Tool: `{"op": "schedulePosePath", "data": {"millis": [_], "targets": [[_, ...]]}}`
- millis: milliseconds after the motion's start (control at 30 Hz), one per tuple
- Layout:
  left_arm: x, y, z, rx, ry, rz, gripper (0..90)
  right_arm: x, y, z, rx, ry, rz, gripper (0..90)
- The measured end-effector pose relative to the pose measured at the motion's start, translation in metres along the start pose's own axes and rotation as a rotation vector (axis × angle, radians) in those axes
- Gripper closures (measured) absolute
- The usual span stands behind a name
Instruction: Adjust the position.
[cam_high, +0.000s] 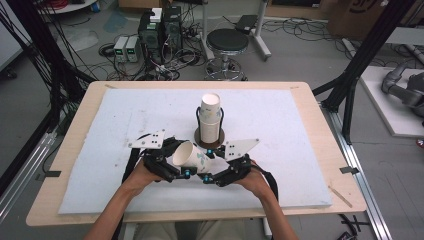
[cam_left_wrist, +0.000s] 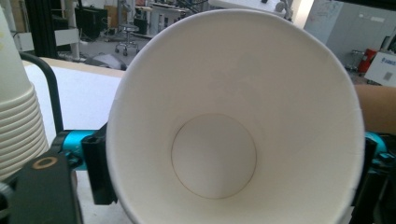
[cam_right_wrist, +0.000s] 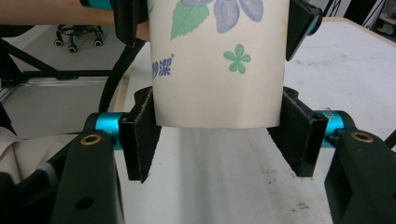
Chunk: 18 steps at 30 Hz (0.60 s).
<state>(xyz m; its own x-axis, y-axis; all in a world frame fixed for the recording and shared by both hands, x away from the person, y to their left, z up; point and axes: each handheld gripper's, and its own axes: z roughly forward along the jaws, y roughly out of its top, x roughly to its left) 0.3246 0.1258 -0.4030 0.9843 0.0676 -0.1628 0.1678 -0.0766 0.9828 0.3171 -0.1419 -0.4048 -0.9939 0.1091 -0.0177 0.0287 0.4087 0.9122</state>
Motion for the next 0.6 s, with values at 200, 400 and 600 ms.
{"op": "schedulePosePath", "data": {"millis": [200, 400, 600], "targets": [[-0.0005, 0.0010, -0.0025, -0.006, -0.010, 0.019, 28.7, 0.0012, -0.0003, 0.0013, 0.010, 0.003, 0.000, 37.7], [-0.0011, 0.0012, -0.0035, 0.003, -0.008, 0.030, 31.3, 0.0011, -0.0005, 0.0019, 0.011, 0.005, -0.006, 37.8], [-0.0018, 0.0009, -0.0030, 0.015, 0.004, 0.041, 31.9, 0.0010, -0.0007, 0.0034, 0.008, 0.023, 0.015, 19.3]]}}
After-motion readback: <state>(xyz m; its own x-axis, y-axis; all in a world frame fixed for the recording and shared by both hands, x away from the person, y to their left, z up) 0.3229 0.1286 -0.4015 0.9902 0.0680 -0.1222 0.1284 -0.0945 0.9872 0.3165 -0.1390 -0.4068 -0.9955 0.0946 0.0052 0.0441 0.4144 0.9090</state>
